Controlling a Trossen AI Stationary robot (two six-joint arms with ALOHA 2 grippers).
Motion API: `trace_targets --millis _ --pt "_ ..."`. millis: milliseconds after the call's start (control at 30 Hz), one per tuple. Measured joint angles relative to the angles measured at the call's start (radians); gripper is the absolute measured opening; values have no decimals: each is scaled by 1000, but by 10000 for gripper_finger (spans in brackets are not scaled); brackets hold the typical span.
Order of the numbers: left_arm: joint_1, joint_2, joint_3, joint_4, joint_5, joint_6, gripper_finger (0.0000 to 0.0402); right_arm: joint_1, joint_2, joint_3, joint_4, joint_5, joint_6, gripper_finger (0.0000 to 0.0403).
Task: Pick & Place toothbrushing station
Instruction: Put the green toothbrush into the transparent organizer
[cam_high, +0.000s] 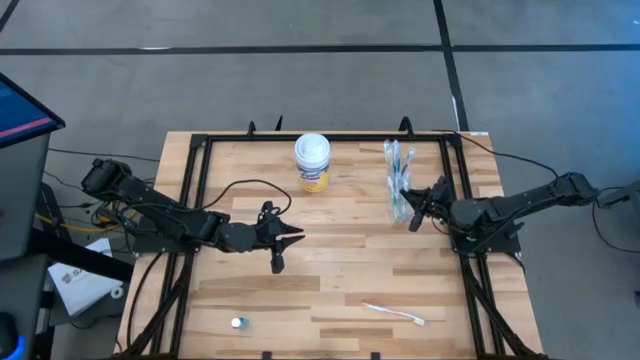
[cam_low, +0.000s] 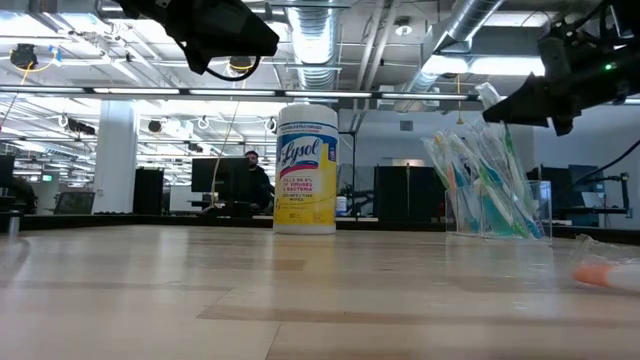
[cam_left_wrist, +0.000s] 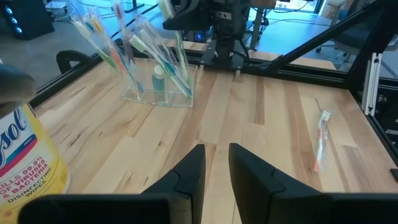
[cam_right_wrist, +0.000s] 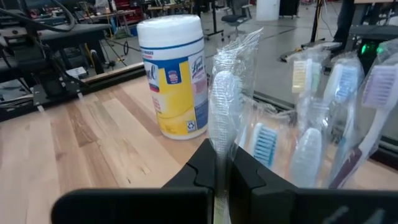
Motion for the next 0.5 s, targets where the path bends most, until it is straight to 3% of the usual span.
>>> trace_targets --millis 500 --pt "0 0 0 2 2 0 67 1 142 0 18 29 83 4"
